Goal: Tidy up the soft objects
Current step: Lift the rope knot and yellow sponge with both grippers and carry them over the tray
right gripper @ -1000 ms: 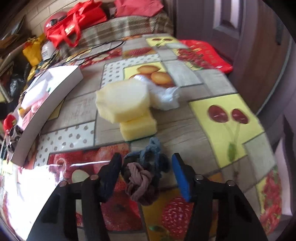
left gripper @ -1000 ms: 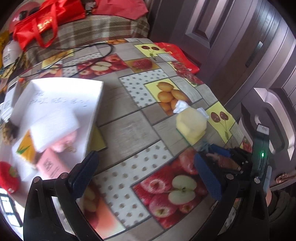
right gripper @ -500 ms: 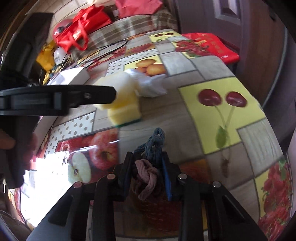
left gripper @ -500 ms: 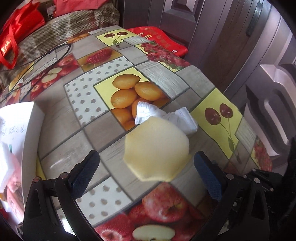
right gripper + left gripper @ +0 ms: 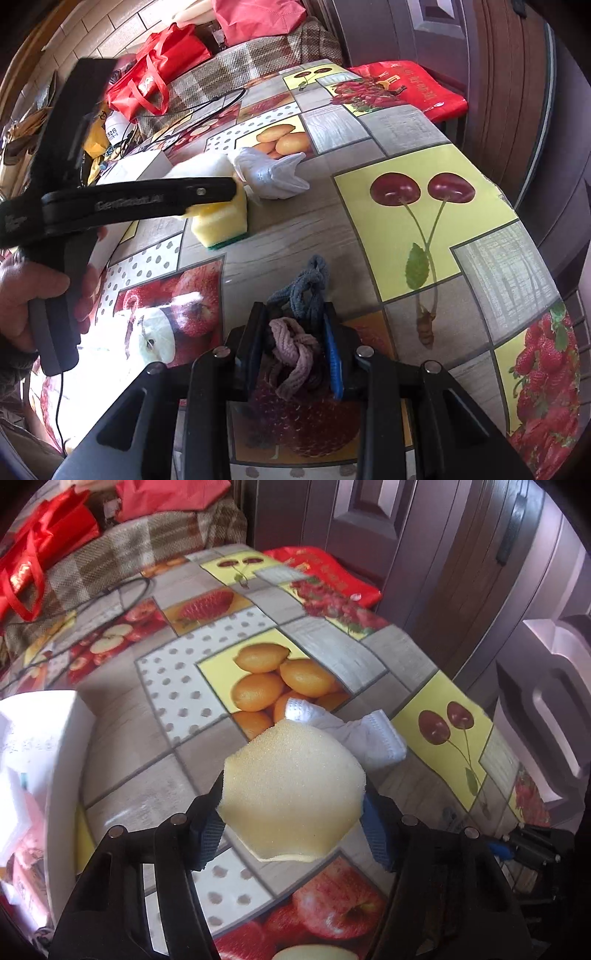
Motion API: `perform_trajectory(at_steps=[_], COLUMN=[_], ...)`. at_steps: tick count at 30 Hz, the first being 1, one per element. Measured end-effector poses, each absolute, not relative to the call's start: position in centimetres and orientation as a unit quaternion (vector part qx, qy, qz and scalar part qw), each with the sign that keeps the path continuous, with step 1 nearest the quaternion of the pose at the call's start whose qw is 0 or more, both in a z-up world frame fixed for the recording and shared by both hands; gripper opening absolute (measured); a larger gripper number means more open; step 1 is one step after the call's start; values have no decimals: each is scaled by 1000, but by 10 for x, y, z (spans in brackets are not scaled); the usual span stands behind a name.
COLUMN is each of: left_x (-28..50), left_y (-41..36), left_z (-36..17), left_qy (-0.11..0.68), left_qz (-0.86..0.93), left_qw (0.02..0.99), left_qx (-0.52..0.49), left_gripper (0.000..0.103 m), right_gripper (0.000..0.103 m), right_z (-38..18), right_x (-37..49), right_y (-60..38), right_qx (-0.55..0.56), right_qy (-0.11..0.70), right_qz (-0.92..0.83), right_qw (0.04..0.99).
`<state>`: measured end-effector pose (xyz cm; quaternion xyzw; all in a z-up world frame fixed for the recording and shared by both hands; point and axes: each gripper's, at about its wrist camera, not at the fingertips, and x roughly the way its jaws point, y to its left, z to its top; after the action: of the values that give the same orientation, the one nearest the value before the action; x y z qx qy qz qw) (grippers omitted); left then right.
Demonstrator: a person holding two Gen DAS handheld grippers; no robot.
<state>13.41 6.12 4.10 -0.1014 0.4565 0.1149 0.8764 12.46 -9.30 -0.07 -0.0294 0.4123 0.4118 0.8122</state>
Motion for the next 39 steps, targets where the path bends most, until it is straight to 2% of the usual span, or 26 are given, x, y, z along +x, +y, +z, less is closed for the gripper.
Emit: perform_trajectory(at_steps=[9,24,34,39], left_x=[93,0,-120,-179], left_y=[61,85,154,174], left_z=[97,164,259,286], left_qy=[388,324,228,187], left_qz=[142,187,294,347], left_qw=[904,917,914,906], left_qx=[-106,-136,-164,-156], left_gripper=[65,65,65,65], right_gripper=[29,31,32,32], right_z=[39,111,202,250], right_x=[113,85,54,40], right_y=[-92,-71,-64,-55], right_qx=[-10,31,84,110], right_qy=[363,274,174,120], right_qz=[416,424,470,494], right_qw=[833,863,861,854])
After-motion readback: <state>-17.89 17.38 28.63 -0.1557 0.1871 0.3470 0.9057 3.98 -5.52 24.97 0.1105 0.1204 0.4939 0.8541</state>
